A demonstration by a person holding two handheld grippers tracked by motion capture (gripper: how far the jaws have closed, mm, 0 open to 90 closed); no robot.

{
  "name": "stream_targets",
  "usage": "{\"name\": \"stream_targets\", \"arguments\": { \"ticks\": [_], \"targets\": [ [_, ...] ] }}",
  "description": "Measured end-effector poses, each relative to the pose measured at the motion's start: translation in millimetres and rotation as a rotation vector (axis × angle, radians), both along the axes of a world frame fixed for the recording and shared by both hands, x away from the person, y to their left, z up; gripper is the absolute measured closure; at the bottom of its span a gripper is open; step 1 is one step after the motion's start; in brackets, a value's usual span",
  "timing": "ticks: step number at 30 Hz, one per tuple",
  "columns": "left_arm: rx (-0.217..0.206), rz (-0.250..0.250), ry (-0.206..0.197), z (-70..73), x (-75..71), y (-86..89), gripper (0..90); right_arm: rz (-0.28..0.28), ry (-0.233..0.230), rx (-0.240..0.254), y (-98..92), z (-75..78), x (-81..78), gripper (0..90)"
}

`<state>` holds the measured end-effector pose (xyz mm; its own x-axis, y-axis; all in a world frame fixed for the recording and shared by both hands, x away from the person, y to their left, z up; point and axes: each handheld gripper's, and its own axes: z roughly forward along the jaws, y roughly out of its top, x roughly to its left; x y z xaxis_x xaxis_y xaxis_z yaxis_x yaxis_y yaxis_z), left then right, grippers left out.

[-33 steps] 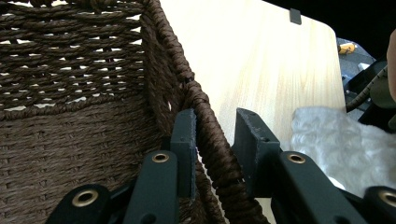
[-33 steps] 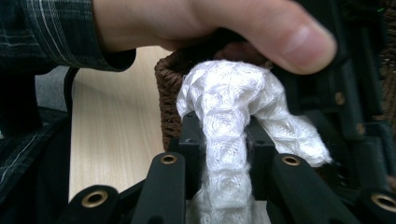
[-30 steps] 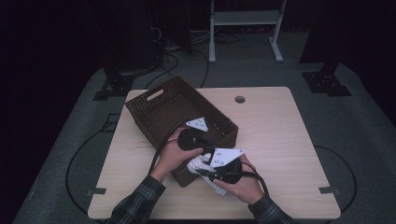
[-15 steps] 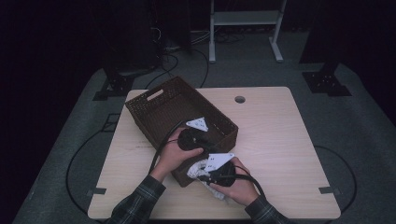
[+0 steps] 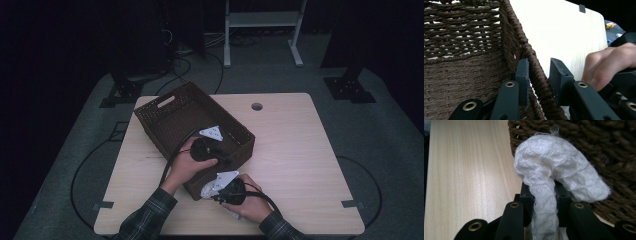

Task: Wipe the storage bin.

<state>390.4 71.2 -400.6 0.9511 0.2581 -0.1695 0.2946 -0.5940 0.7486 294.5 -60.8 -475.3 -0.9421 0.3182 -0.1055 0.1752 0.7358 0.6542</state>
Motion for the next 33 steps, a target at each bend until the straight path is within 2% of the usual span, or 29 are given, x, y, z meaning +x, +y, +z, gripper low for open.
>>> {"name": "stream_targets", "arguments": {
  "ticks": [3, 10, 17, 19, 23, 28, 31, 33],
  "targets": [
    [0.0, 0.0, 0.0, 0.0, 0.0, 0.0, 69.1, -0.001, 0.01, 0.0, 0.1, -0.1, 0.6, 73.6],
    [-0.003, 0.0, 0.0, -0.2, 0.2, -0.1, 69.2, 0.021, -0.001, 0.004, 3.3, 6.2, -5.4, 73.6],
    [-0.004, 0.0, 0.0, -0.3, 0.2, -0.2, 69.2, 0.049, -0.029, 0.079, 4.9, 24.8, -13.0, 73.7],
    [0.0, -0.002, 0.001, 0.0, 0.4, 0.0, 69.2, 0.052, -0.035, 0.118, 2.8, 34.1, -15.8, 73.8],
    [-0.001, -0.002, 0.001, -0.1, 0.4, 0.0, 69.2, 0.057, -0.054, 0.16, 2.1, 47.0, -20.4, 73.8],
    [-0.001, -0.002, 0.002, -0.1, 0.5, 0.0, 69.2, 0.078, -0.087, 0.191, 3.0, 58.1, -26.8, 73.8],
    [-0.002, -0.001, 0.003, -0.1, 0.6, 0.1, 69.2, 0.085, -0.098, 0.19, 5.1, 59.5, -28.1, 73.8],
    [-0.003, -0.001, 0.003, -0.1, 0.5, 0.1, 69.2, 0.085, -0.085, 0.191, 6.4, 57.1, -26.8, 73.9]
  ]
}}
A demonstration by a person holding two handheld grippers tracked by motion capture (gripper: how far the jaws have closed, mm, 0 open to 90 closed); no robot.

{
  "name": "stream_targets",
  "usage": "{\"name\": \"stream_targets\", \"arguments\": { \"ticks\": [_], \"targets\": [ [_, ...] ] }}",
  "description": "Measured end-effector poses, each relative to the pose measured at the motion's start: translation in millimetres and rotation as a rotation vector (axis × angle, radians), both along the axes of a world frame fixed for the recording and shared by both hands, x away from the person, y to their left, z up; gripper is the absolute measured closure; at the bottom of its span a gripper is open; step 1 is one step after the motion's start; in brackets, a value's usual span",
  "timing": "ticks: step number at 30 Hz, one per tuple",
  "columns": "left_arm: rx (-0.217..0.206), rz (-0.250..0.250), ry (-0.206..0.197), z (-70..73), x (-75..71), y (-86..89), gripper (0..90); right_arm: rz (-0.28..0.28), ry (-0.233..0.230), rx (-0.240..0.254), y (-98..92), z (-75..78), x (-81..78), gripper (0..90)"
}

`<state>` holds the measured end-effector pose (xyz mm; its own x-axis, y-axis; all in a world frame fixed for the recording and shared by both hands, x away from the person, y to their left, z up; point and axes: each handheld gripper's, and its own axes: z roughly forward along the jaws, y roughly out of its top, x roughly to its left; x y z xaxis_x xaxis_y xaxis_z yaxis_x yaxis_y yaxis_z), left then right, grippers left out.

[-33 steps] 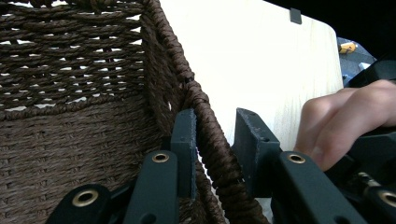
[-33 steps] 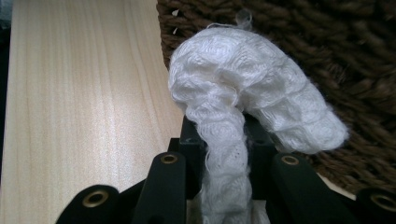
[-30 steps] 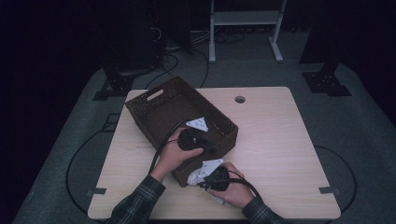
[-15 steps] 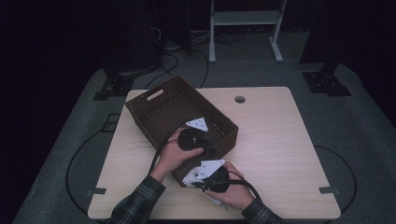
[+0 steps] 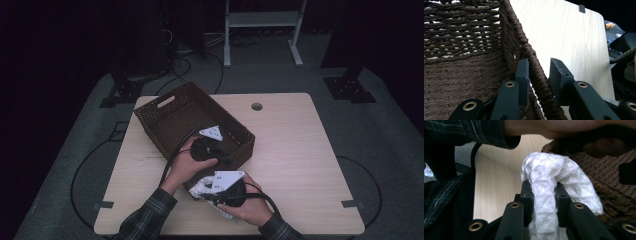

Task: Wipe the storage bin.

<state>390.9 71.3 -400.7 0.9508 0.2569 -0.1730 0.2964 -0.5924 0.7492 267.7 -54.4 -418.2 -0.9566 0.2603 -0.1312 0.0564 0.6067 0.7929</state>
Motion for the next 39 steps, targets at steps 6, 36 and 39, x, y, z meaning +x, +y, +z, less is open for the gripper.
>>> {"name": "stream_targets", "arguments": {
  "ticks": [6, 36, 39],
  "targets": [
    [0.001, -0.001, -0.001, 0.0, 0.0, 0.0, 69.2, 0.003, 0.018, -0.04, 6.1, -15.1, 5.4, 74.0],
    [0.0, 0.0, -0.002, 0.0, -0.2, -0.2, 69.2, 0.013, 0.093, -0.146, 10.1, -48.8, 10.8, 74.0],
    [0.0, 0.0, -0.002, -0.1, -0.2, -0.2, 69.2, 0.004, 0.097, -0.121, 2.0, -42.9, 8.1, 74.0]
  ]
}}
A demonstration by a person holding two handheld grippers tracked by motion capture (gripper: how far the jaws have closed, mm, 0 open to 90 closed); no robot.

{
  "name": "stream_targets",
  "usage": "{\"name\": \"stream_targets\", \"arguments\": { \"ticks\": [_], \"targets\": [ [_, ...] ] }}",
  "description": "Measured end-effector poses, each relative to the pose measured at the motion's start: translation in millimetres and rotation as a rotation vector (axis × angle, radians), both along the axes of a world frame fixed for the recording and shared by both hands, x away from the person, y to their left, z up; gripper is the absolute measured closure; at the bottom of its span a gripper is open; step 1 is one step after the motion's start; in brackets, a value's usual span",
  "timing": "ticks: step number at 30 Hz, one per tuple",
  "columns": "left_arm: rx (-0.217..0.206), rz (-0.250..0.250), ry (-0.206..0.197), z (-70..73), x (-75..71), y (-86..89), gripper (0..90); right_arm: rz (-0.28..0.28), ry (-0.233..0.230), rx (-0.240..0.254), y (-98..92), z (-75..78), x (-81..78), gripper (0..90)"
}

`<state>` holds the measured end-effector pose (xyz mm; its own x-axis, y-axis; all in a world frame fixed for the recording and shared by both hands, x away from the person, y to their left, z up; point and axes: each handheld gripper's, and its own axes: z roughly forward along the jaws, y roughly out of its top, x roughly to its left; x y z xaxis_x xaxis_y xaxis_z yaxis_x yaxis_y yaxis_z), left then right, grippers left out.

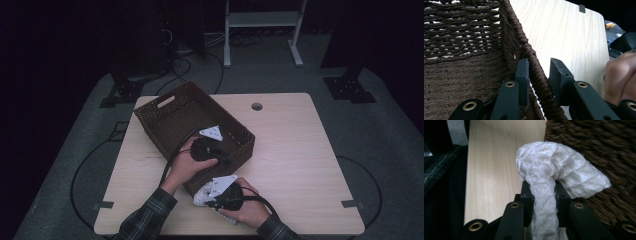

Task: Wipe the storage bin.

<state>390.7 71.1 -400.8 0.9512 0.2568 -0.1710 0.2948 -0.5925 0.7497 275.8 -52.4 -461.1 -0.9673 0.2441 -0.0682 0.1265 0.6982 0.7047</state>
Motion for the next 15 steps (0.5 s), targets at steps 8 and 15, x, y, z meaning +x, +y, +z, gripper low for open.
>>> {"name": "stream_targets", "arguments": {
  "ticks": [8, 15],
  "targets": [
    [0.001, 0.0, 0.0, 0.1, 0.1, 0.0, 69.2, -0.071, -0.01, 0.044, -32.5, 12.0, -2.5, 73.9],
    [-0.001, 0.001, 0.002, 0.0, 0.2, -0.1, 69.2, -0.169, -0.014, 0.049, -67.9, 14.1, 0.6, 73.9]
  ]
}}
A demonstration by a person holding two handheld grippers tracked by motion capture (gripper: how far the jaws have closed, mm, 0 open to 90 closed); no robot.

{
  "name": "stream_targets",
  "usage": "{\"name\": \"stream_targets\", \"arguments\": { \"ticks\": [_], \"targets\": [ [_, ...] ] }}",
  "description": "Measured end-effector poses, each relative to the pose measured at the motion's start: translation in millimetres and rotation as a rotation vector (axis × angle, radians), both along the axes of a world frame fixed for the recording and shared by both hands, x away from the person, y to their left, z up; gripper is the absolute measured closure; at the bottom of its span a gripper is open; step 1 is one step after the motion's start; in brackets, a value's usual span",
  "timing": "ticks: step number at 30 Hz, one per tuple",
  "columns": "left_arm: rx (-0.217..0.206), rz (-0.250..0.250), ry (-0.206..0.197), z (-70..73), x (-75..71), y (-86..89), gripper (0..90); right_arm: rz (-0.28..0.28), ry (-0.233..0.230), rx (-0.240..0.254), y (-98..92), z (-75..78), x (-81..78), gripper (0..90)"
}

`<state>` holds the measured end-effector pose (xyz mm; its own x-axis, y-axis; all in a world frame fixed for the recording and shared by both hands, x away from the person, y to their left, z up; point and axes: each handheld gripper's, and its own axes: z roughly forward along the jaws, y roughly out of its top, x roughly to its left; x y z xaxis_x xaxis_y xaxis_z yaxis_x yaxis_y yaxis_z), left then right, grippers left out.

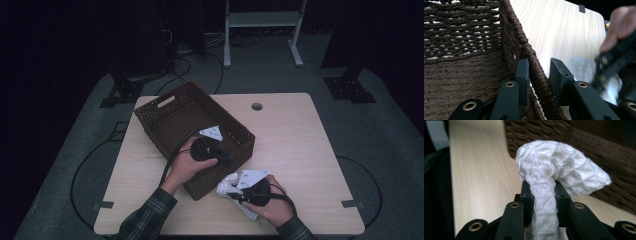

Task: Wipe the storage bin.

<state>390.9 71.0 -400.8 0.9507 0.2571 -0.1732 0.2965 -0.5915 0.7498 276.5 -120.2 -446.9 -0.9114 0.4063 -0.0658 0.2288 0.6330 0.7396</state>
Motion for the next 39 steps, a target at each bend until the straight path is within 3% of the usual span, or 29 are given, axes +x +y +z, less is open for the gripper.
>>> {"name": "stream_targets", "arguments": {
  "ticks": [13, 23, 30, 39],
  "targets": [
    [-0.001, 0.001, 0.002, 0.0, 0.2, 0.1, 69.1, -0.213, -0.01, 0.001, -70.4, -0.3, 12.3, 73.8],
    [-0.01, 0.006, 0.006, 2.6, 0.9, 0.1, 67.3, -0.355, -0.001, 0.023, -107.2, -4.7, 28.5, 73.8],
    [-0.008, -0.011, -0.003, 17.9, -1.2, 9.3, 61.6, -0.374, -0.003, 0.032, -112.6, -4.9, 29.7, 73.5],
    [0.02, 0.015, -0.032, 33.4, -10.9, 36.2, 62.0, -0.396, -0.009, 0.037, -119.8, -4.2, 30.0, 73.4]
  ]
}}
